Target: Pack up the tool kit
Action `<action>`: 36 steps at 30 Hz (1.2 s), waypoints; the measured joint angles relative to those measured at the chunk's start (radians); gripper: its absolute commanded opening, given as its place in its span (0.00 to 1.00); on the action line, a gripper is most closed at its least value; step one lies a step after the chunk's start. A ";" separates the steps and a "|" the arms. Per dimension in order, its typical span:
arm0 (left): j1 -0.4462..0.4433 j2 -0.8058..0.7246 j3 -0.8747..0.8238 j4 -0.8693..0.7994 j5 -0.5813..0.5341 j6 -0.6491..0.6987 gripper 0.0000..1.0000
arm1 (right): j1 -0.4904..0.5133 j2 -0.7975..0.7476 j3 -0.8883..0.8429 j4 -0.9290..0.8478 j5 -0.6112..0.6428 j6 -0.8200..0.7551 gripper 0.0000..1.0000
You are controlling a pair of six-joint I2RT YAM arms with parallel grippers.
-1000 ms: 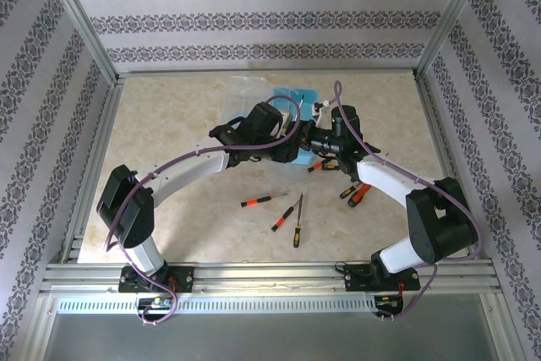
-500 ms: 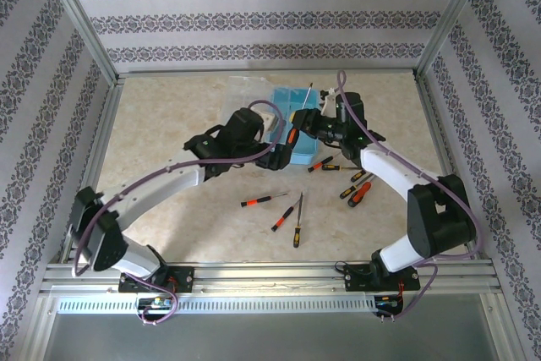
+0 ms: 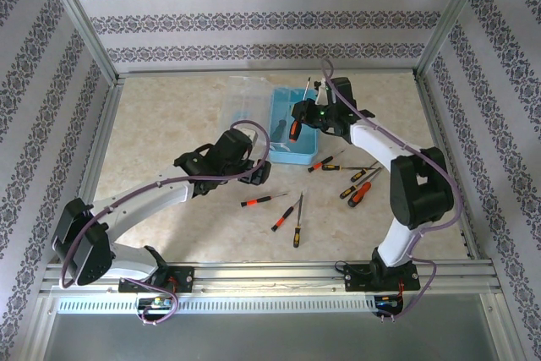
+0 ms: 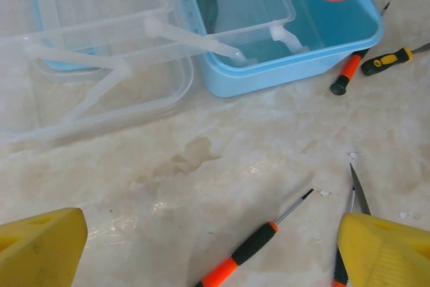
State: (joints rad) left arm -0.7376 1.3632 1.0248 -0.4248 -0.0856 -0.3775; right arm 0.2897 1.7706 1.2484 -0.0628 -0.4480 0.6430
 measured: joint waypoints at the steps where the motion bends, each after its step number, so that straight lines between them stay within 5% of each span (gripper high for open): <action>1: 0.000 -0.003 0.000 0.000 -0.006 -0.002 0.96 | 0.000 0.019 0.012 -0.009 0.008 -0.003 0.17; 36: 0.000 -0.021 -0.032 0.000 -0.032 -0.041 0.97 | 0.000 0.316 0.175 -0.105 0.092 -0.014 0.25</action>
State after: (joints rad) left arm -0.7376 1.3426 0.9924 -0.4244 -0.1173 -0.4187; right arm 0.2897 2.0869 1.4239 -0.1673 -0.3557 0.6289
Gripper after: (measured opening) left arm 0.974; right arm 0.245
